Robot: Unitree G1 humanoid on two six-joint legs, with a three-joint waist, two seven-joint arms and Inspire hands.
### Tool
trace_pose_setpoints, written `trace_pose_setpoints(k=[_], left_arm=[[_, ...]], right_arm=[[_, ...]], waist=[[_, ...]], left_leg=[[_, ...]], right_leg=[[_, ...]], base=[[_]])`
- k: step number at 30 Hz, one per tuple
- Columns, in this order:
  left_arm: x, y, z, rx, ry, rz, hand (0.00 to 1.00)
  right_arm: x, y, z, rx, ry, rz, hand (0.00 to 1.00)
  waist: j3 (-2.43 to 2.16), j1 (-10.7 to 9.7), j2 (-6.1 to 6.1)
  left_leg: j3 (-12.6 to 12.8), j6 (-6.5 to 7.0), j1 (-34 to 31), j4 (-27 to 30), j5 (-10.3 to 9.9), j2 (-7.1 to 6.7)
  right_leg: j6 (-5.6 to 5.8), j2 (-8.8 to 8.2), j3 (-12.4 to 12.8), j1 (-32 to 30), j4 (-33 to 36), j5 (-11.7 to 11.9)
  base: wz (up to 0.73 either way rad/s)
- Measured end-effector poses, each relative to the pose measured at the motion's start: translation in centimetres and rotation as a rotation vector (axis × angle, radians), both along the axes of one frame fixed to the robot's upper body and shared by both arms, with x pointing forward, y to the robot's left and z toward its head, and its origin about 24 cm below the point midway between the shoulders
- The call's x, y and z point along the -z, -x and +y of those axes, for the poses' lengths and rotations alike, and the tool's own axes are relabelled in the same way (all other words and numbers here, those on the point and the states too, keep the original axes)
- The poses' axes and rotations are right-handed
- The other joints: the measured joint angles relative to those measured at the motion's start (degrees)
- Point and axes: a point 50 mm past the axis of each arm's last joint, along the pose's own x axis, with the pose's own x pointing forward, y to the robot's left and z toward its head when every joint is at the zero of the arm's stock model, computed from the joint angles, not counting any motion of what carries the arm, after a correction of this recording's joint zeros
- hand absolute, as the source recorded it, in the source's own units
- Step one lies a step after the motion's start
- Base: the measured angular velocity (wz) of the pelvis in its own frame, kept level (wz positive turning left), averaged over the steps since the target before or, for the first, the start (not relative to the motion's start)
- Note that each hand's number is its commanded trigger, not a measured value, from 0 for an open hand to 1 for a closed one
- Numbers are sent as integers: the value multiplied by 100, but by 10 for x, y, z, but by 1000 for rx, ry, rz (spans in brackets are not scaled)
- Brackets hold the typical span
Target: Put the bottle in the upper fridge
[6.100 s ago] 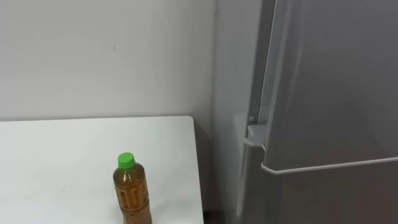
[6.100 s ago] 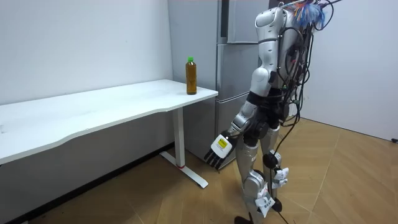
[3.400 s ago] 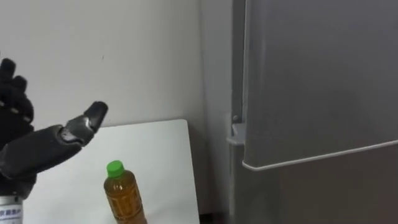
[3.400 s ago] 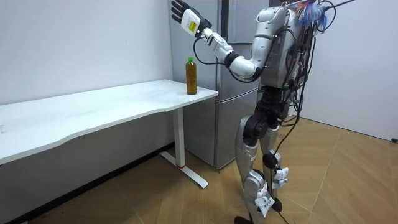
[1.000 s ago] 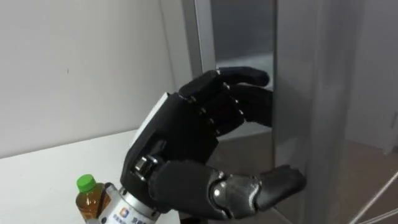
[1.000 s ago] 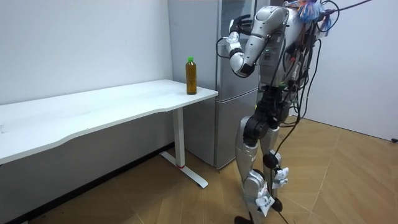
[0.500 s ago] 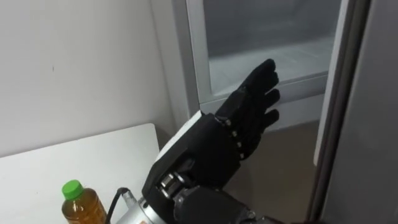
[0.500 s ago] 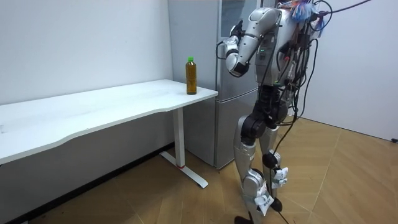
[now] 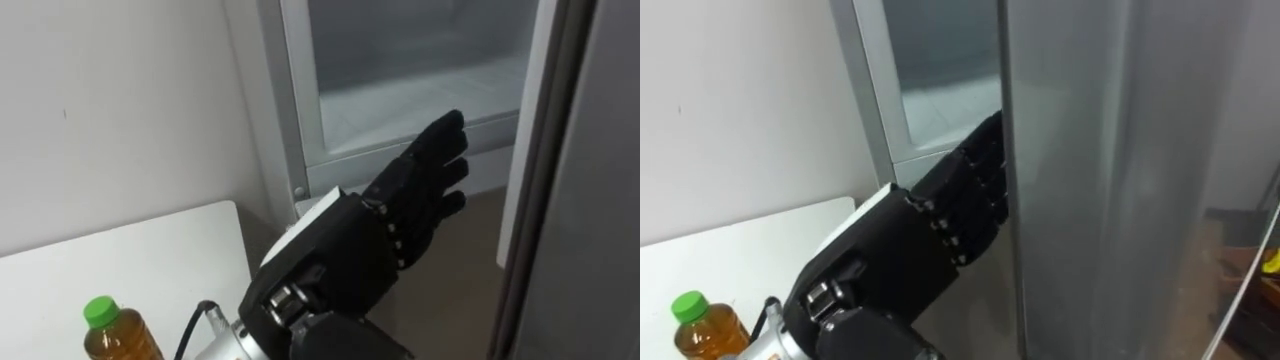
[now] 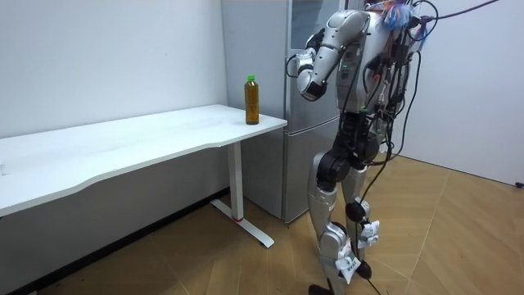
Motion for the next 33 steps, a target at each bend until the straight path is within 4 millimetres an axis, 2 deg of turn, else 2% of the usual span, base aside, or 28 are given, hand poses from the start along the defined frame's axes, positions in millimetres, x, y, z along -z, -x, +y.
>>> trace_pose_setpoints(k=[9, 13, 15, 17, 20, 25, 27, 29, 33], left_arm=[[-7, 2, -14, 93, -34, -53, 0], [-8, 2, -15, 110, -40, -64, 0], [-8, 1, -15, 115, -42, -65, 0], [-8, 1, -16, 123, -35, -57, 0], [-6, 0, -18, 141, -21, -34, 0], [-7, 0, -19, 146, -15, -34, 0], [-7, 0, -20, 147, -13, -35, 0], [-8, 0, -20, 141, -6, -32, 0], [-8, -1, -25, 152, -5, -28, 0]], right_arm=[[-1, -1, 1, 3, -30, -13, 0], [-1, -4, 1, -4, -41, -23, 0], [-1, -4, 2, -6, -45, -24, 0], [-2, -8, 2, -9, -49, -34, 0], [-2, -9, 2, -9, -50, -33, 0], [-3, -11, 0, -3, -51, -25, 0], [-3, -12, -1, 7, -50, -30, 0], [-3, -11, -2, 17, -47, -30, 0], [-4, -11, -4, 42, -40, -33, 0]], waist=[[3, -34, 3], [4, -172, 3], [5, -207, 3], [4, -313, 4], [0, -368, 11], [8, -385, 78], [6, -423, 125], [3, -469, 164], [3, -477, 165]], left_leg=[[125, 0, 60, -3, 0, 21], [148, 0, 114, -16, 0, 24], [283, 0, 157, -16, 0, 27], [330, 0, 160, -15, -1, 29], [417, 0, 162, -14, -1, 41], [479, -2, 155, -14, -2, 89], [577, -2, 150, -14, -2, 95], [785, -2, 159, -14, -2, 104], [1008, -2, 181, -14, -1, 113]], right_leg=[[-20, 62, 363, -85, 41, 17], [-24, 83, 471, -83, 38, 20], [-25, 94, 568, -89, 40, 22], [-25, 95, 565, -94, 29, 29], [-29, 106, 569, -118, 16, 54], [-57, 156, 559, -180, 7, 121], [-59, 158, 560, -195, 9, 123], [-60, 166, 609, -271, 38, 124], [-61, 189, 748, -323, 40, 151]], base=[[-22], [-13], [-25], [-10], [-9], [-14], [-2], [-9], [-21]])
